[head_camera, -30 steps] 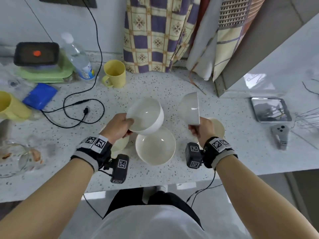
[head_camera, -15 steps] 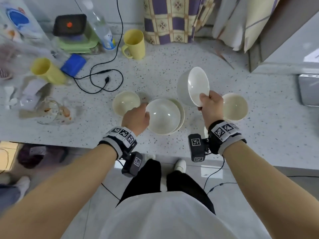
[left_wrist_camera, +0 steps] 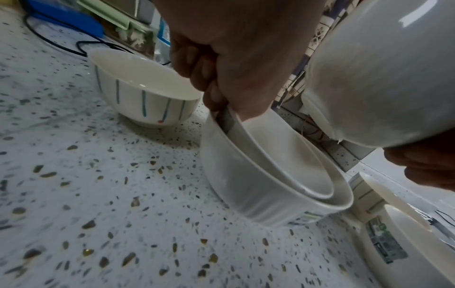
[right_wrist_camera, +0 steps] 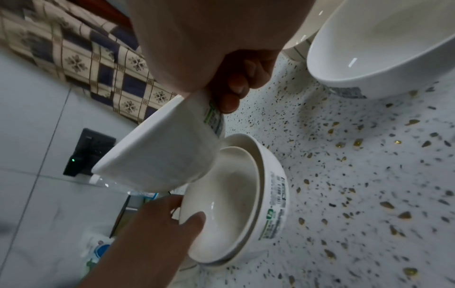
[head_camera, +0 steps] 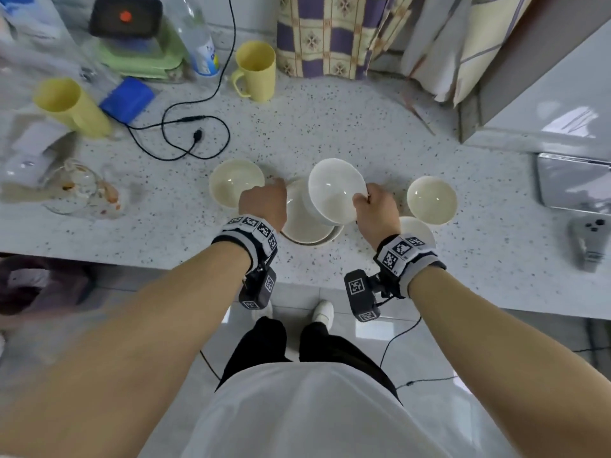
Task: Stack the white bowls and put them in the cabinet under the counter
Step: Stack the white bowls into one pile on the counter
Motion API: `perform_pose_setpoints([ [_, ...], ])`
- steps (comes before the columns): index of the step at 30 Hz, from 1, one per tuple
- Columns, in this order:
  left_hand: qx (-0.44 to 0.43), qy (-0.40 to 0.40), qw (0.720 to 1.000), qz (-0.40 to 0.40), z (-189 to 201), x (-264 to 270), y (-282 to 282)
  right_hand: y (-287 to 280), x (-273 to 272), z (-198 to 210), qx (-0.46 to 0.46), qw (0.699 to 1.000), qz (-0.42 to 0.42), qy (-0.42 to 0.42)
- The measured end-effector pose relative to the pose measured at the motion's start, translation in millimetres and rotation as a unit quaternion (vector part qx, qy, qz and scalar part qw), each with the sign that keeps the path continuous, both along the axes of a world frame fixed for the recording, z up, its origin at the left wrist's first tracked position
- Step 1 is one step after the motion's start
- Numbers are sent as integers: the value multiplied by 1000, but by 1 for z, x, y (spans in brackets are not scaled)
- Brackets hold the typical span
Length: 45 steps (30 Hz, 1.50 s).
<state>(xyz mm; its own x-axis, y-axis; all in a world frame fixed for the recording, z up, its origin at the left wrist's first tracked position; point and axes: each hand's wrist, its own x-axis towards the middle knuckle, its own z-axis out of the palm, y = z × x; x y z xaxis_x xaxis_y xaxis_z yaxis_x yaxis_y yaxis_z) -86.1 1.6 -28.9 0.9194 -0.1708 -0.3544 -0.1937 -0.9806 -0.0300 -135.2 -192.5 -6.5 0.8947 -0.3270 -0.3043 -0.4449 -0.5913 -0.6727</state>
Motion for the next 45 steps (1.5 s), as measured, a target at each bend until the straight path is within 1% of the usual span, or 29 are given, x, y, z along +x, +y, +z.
perform_pose_setpoints([
  [3, -36, -8, 999, 4, -4, 0, 10, 9, 0, -1, -64, 997, 39, 12],
  [6, -100, -12, 995, 7, -6, -3, 23, 23, -1, -1, -120, 990, 71, 20],
  [11, -226, 5, 974, 15, 0, -16, 58, 41, 2, -12, -207, 973, 99, 22],
  [12, -231, 13, 973, 21, -1, -19, 67, 44, 3, -15, -221, 970, 100, 26],
  [15, -205, 39, 977, 50, -8, -24, 90, 51, 4, -20, -243, 964, 85, 59],
  [18, -213, 61, 968, 114, -20, -22, 106, 57, 5, -24, -254, 963, 66, 66],
  [21, -224, 56, 956, 179, -27, -17, 114, 58, 4, -23, -245, 965, 60, 69],
  [22, -223, 53, 954, 192, -28, -15, 116, 58, 3, -22, -232, 969, 52, 64],
  [24, -217, 51, 952, 212, -32, -11, 118, 55, -2, -17, -197, 980, 8, 43],
  [26, -211, 56, 948, 233, -36, -6, 119, 43, -10, -16, -161, 984, -77, 3],
  [28, -218, 73, 939, 257, -41, -1, 118, 20, -21, -16, -149, 972, -176, -52],
  [29, -233, 85, 929, 276, -45, 1, 117, 9, -28, -16, -170, 959, -217, -66],
  [30, -254, 102, 914, 301, -47, 1, 115, -3, -34, -17, -198, 945, -255, -60],
  [32, -311, 133, 869, 360, -49, 3, 113, -23, -44, -17, -227, 919, -323, -8],
  [33, -342, 152, 841, 391, -51, 6, 111, -31, -48, -17, -218, 913, -345, 20],
  [35, -398, 197, 773, 453, -51, 16, 107, -43, -57, -20, -182, 912, -365, 55],
  [36, -414, 219, 743, 478, -51, 23, 104, -48, -61, -22, -164, 914, -365, 65],
  [38, -427, 239, 704, 515, -49, 34, 98, -54, -66, -26, -138, 920, -356, 84],
  [39, -432, 235, 693, 527, -47, 37, 95, -57, -68, -27, -128, 923, -350, 94],
  [41, -458, 198, 693, 520, -37, 34, 89, -64, -71, -31, -104, 927, -339, 122],
  [43, -489, 138, 715, 480, -26, 27, 84, -67, -75, -36, -68, 933, -318, 157],
  [45, -502, 92, 740, 438, -17, 20, 81, -69, -76, -43, -39, 934, -304, 182],
])
